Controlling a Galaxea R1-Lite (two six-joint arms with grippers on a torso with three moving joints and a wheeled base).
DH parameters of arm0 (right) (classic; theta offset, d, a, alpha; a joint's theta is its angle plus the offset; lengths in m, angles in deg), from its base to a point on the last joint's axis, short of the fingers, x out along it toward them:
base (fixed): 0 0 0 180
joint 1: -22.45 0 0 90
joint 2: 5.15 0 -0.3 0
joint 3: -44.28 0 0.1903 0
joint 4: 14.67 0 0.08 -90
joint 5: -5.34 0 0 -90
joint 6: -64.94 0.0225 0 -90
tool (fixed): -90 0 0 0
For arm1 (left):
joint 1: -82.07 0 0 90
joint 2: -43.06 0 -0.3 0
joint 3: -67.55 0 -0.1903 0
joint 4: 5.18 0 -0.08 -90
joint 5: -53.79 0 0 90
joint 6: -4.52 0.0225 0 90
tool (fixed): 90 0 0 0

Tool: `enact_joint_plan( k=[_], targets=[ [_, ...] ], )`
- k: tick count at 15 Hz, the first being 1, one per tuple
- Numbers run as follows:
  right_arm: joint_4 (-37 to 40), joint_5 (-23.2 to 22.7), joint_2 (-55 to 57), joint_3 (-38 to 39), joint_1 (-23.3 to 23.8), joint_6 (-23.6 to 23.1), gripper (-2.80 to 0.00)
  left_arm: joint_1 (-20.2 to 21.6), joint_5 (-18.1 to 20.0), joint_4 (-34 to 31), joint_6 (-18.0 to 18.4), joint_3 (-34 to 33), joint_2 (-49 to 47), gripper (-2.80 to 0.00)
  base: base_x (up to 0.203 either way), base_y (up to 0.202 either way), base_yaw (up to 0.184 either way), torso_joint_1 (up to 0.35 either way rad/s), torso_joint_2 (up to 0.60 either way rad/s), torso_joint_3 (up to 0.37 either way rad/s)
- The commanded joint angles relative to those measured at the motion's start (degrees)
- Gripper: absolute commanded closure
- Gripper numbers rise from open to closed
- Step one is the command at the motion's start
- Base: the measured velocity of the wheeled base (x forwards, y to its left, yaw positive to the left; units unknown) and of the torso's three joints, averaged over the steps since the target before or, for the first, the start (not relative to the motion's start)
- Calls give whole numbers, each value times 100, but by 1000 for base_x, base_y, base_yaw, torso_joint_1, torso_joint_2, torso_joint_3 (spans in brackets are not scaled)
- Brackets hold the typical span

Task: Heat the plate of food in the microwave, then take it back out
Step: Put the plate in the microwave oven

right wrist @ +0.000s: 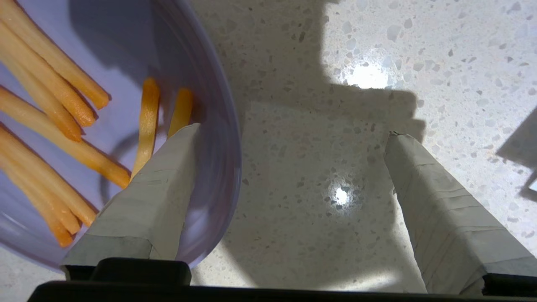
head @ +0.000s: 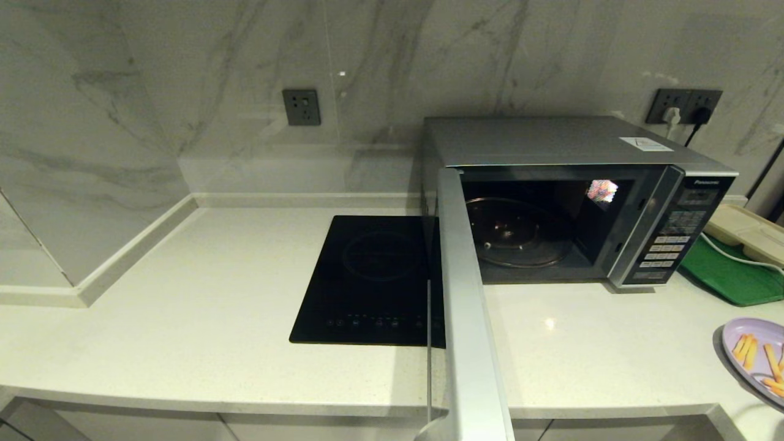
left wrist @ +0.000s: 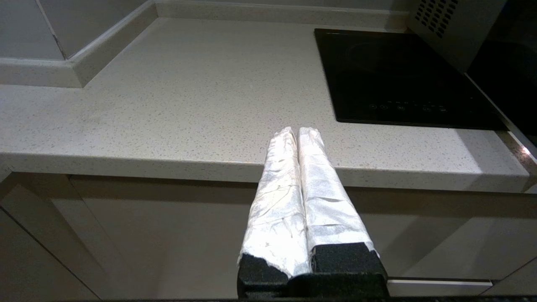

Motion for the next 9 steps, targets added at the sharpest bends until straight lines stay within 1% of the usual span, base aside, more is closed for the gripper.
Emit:
enact_joint_plan(
  k=[1, 9],
  targets=[
    [-5, 5, 105, -2, -9, 20, -280, 1, -2, 2, -7, -1, 0, 0, 0, 0, 0, 0, 0, 0],
    [-190, 22, 255, 8, -27, 12, -280, 1, -2, 2, -7, -1, 0, 0, 0, 0, 0, 0, 0, 0]
  ],
)
